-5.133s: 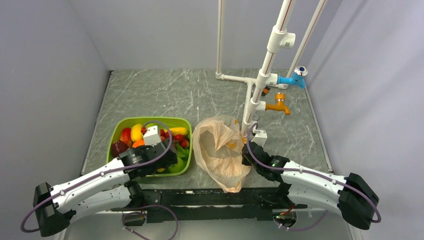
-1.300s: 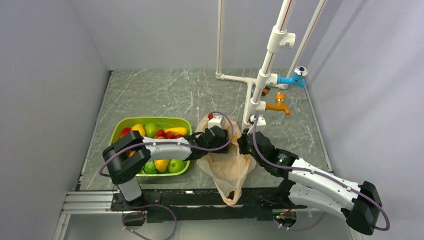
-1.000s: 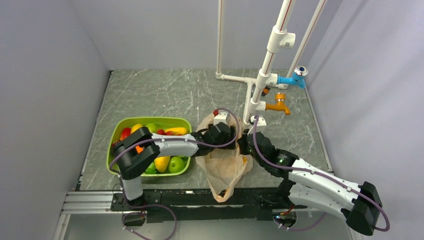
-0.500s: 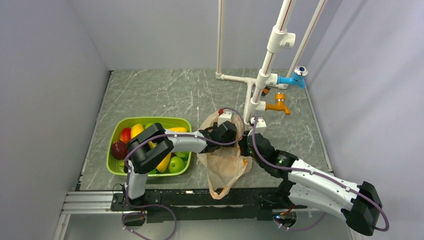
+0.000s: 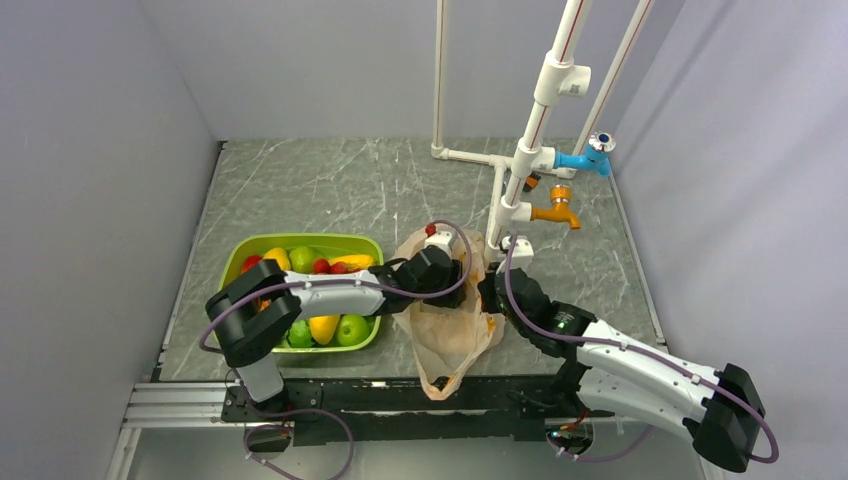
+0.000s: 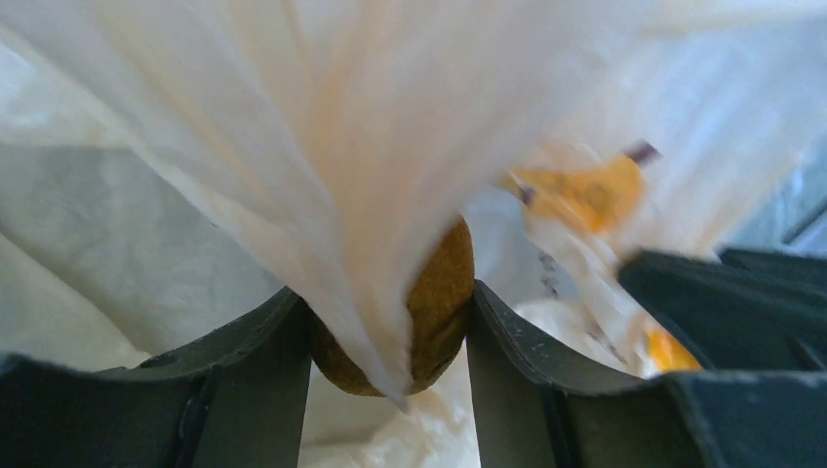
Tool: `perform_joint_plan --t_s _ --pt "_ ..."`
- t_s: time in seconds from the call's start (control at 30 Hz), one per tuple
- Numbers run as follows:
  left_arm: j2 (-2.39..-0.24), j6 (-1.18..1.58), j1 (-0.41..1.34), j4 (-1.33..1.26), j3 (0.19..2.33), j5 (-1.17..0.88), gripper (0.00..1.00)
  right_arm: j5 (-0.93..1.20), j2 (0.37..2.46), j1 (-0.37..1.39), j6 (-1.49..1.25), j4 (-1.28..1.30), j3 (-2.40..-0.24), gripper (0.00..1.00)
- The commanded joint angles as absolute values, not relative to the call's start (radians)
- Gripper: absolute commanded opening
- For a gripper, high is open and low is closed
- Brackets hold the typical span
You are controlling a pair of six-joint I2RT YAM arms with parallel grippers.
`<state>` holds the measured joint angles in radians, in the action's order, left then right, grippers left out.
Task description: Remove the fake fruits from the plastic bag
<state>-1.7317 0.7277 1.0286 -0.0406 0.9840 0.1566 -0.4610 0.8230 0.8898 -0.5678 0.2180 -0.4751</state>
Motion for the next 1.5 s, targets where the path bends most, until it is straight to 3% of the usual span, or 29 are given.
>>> perform_joint_plan --t_s 0.0,0.33,0.47,0.8,1.0,1.13,1.33,1.47 --pt "-1.648 0.759 1.038 -0.065 0.954 -0.031 0.21 -0.481 0.829 0.891 -0.556 0.173 -0.462 0.0" --pt "-1.427 0.757 1.095 0.051 0.884 -0.005 0.14 -0.49 0.85 0.891 -0.563 0.179 -0.472 0.0" --pt "-1.309 0.752 1.097 0.11 0.848 -0.003 0.0 -0.492 0.845 0.891 -0.562 0.175 -0.468 0.0" --pt "-1.035 0.787 1.097 0.341 0.821 0.195 0.0 -0.489 0.86 0.892 -0.576 0.181 -0.465 0.0" --pt "-0.911 0.82 1.097 0.644 0.854 0.42 0.0 -0.479 0.874 0.892 -0.571 0.184 -0.479 0.0" --pt "-0.941 0.851 1.095 0.909 0.966 0.623 0.0 -0.475 0.878 0.892 -0.572 0.181 -0.476 0.0" --pt "-1.188 0.935 1.076 1.256 1.19 0.83 0.0 -0.474 0.885 0.892 -0.576 0.208 -0.479 0.0" --pt "-1.296 0.946 0.986 1.325 1.26 0.873 0.0 -0.474 0.86 0.891 -0.581 0.213 -0.471 0.0"
